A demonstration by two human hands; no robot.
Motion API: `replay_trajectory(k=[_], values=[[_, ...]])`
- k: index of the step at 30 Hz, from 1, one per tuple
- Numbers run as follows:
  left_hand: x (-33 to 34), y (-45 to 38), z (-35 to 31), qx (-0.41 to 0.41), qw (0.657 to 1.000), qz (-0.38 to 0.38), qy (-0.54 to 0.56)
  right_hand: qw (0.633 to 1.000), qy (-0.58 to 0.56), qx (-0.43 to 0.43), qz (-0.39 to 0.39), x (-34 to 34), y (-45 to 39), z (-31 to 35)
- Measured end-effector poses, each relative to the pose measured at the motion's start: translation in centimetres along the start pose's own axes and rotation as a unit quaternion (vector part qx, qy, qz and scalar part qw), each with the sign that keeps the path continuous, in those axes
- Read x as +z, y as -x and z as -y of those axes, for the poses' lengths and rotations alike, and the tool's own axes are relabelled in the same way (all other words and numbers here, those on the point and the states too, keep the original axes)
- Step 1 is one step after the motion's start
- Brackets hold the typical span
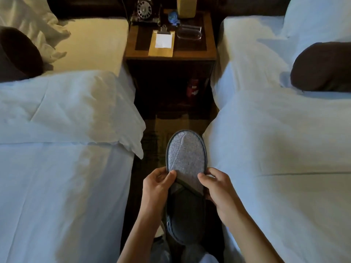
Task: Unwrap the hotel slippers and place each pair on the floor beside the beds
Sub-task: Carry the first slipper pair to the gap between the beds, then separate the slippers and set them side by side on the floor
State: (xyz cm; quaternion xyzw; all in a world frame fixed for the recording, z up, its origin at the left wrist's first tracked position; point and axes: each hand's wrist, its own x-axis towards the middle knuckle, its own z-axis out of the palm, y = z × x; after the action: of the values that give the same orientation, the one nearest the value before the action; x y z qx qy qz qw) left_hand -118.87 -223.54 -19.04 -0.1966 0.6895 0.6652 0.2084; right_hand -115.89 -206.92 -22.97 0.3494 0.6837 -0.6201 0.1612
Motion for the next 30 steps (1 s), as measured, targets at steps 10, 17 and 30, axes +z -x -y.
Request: replay_trajectory(k=[10,17,30], values=[[2.2,-17.7,18.9,-0.041,0.999,-0.008,0.008,1.000,-0.010,0.007,0.019,3.6,-18.9,-13.2],[5.2,-29.3,32.6,-0.063,0.998,-0.014,0.023,0.998,0.026,-0.010,0.052,4.5,-31.0,-23.3],[5.3,-40.8,49.4,-0.091,0.993,-0.004,0.073,0.999,-0.004,-0.018,0.050,8.8,-43.7,-38.2]])
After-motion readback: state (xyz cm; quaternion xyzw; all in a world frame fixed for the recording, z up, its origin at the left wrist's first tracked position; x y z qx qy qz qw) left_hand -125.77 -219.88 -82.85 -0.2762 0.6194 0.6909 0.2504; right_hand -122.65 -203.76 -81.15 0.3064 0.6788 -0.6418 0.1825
